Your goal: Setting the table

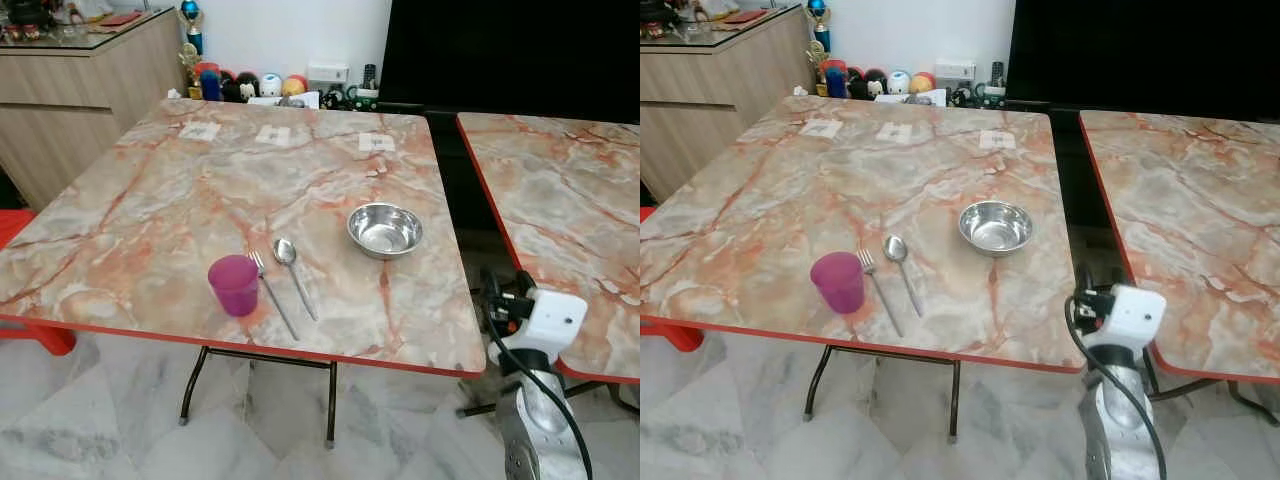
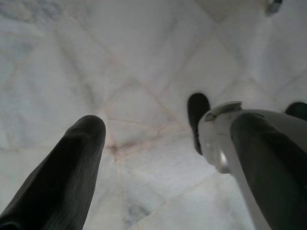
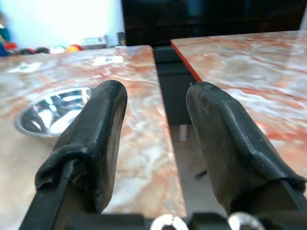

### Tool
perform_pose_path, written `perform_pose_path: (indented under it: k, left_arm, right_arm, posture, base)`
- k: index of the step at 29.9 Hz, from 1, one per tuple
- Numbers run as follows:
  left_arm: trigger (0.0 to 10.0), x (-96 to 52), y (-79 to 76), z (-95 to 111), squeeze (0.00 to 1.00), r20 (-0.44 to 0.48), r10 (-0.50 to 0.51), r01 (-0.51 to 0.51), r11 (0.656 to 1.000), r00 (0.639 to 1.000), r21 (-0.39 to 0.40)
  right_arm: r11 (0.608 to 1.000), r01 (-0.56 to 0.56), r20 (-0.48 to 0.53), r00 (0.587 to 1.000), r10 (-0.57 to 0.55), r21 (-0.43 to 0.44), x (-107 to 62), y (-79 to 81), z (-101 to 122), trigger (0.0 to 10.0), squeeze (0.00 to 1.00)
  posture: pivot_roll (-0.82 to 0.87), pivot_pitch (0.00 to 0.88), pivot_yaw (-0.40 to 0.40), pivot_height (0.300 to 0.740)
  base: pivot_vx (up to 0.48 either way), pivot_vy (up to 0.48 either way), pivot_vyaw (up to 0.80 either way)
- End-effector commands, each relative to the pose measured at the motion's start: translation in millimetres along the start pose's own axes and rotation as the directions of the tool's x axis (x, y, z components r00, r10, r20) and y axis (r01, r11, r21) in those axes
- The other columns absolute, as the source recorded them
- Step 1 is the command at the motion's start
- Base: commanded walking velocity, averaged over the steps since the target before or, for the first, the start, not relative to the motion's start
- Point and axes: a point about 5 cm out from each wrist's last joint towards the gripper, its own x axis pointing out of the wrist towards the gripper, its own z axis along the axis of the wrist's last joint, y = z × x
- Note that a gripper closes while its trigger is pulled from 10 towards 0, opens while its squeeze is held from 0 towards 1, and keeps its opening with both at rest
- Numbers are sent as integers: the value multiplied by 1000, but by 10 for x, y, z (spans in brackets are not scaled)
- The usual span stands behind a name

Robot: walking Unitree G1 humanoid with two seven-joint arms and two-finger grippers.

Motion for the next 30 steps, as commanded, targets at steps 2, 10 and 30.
perform_pose_path:
  k: [2,10,30]
  left_arm:
    - [10000,-30,118,-81,0,-20,40,-40,999,999,-12]
    - [10000,-25,42,-74,0,-6,25,-25,999,1000,-34]
    - [10000,-21,14,-68,0,-5,17,-17,999,1000,-45]
  right_arm:
    - [1000,-28,-26,999,28,10,68,11,0,10000,0]
    - [997,-69,-52,996,69,20,151,136,4,10000,0]
    - [996,-87,-75,993,90,34,210,271,-45,10000,0]
  posture:
    - [-19,43,-24,740]
    - [-16,52,-27,740]
    - [-11,62,-33,740]
  base:
    - [0,0,0]
    - [0,0,0]
    - [225,0,0]
